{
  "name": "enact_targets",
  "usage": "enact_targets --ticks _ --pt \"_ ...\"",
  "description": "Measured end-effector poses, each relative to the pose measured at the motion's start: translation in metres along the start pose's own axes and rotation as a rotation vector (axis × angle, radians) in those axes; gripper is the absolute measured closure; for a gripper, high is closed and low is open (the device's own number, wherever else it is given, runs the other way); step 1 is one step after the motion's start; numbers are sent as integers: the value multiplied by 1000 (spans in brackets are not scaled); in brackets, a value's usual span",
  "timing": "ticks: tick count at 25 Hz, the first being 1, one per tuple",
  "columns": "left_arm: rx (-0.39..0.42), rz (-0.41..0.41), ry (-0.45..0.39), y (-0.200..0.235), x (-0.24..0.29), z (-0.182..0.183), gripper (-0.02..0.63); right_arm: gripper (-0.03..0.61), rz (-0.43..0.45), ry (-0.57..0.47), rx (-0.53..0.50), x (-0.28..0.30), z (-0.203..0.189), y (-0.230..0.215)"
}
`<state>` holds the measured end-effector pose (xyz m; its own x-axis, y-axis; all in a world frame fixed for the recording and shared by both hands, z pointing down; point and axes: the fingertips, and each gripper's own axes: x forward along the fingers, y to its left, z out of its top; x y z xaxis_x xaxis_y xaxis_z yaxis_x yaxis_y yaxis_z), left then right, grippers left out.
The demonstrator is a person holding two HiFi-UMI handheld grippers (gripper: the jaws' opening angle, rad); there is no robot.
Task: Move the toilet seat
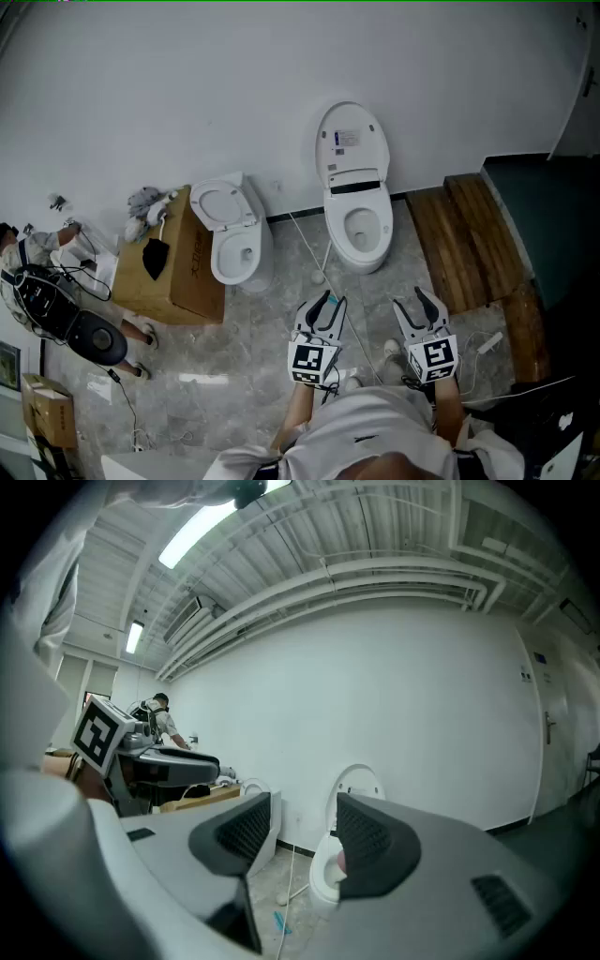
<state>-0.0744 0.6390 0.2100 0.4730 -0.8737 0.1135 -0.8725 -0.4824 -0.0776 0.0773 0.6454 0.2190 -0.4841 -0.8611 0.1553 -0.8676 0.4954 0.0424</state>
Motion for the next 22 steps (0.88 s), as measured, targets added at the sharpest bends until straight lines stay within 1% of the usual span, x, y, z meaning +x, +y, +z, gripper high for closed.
enact_targets --ticks 4,9,17,22 --pt "8 -4 -2 10 -4 -3 459 337 -22 -14 25 11 0 10" --pt "7 -1 -4 21 7 -3 459 337 -13 -16 8 31 4 10" --pt "3 16 13 31 58 -4 459 337 12 12 8 73 1 -27" --pt "-5 40 32 40 94 -3 459 337 50 26 -1 103 4 -54"
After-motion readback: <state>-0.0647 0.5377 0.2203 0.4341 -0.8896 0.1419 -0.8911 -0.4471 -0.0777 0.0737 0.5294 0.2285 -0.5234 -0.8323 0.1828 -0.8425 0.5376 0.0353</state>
